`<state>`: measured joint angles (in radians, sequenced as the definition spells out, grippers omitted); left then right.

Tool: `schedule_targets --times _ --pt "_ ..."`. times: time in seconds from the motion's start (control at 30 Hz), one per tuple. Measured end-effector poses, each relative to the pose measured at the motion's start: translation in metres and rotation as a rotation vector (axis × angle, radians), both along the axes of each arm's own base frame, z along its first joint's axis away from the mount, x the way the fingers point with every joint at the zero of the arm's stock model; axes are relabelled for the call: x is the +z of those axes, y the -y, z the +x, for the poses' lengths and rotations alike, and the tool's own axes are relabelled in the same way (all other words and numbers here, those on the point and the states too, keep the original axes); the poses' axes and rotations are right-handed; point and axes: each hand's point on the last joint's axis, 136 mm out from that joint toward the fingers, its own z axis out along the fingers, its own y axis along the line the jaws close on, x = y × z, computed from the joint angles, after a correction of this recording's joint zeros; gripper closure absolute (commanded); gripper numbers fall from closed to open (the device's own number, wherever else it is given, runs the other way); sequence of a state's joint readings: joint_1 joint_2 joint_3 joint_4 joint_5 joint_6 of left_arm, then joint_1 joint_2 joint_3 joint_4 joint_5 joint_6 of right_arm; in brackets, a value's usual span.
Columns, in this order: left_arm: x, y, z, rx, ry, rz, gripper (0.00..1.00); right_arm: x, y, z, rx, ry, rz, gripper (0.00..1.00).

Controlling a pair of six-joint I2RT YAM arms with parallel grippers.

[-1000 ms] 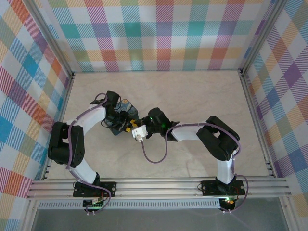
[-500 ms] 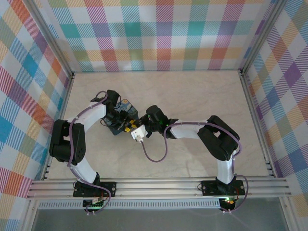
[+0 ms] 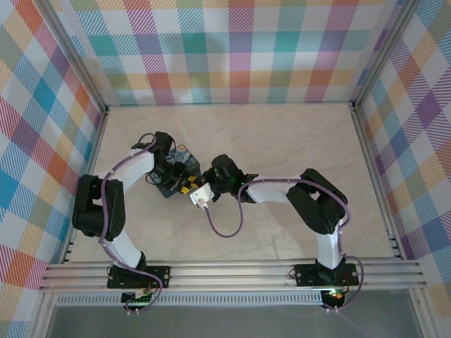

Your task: Unlock the padlock with the key

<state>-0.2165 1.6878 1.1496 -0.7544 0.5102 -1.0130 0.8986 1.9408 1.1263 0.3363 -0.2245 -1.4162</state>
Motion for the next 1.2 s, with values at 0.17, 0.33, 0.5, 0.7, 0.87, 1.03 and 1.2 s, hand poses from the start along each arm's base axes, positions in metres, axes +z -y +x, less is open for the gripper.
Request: schedule_targets --times 0.17,0.33,0.5,0.7,0.87,1.03,1.2 --pt "-0.003 -0.007 0.005 0.034 0.009 0.017 0.97 -0.001 -0.007 0.006 -0.057 -0.033 0.039 1.0" --pt "-0.006 -0.007 0.007 0.058 0.026 0.011 0.97 -0.004 -0.007 0.006 -0.159 -0.104 0.086 1.0" --pt "-0.007 -0.01 0.004 0.074 0.027 0.021 0.97 -0.006 -0.01 0.001 -0.272 -0.18 0.139 1.0" --pt "-0.008 -0.012 0.003 0.095 0.033 0.029 0.97 -0.006 -0.012 0.0 -0.449 -0.274 0.204 1.0" --pt "-0.009 -0.013 0.005 0.111 0.035 0.027 0.97 -0.006 -0.011 0.001 -0.599 -0.351 0.27 1.0" --pt "-0.008 -0.011 0.009 0.13 0.049 0.012 0.97 -0.006 -0.007 0.006 -0.746 -0.478 0.366 1.0" --pt "-0.007 -0.009 0.013 0.145 0.064 -0.003 0.97 -0.005 -0.006 0.009 -0.871 -0.635 0.473 1.0"
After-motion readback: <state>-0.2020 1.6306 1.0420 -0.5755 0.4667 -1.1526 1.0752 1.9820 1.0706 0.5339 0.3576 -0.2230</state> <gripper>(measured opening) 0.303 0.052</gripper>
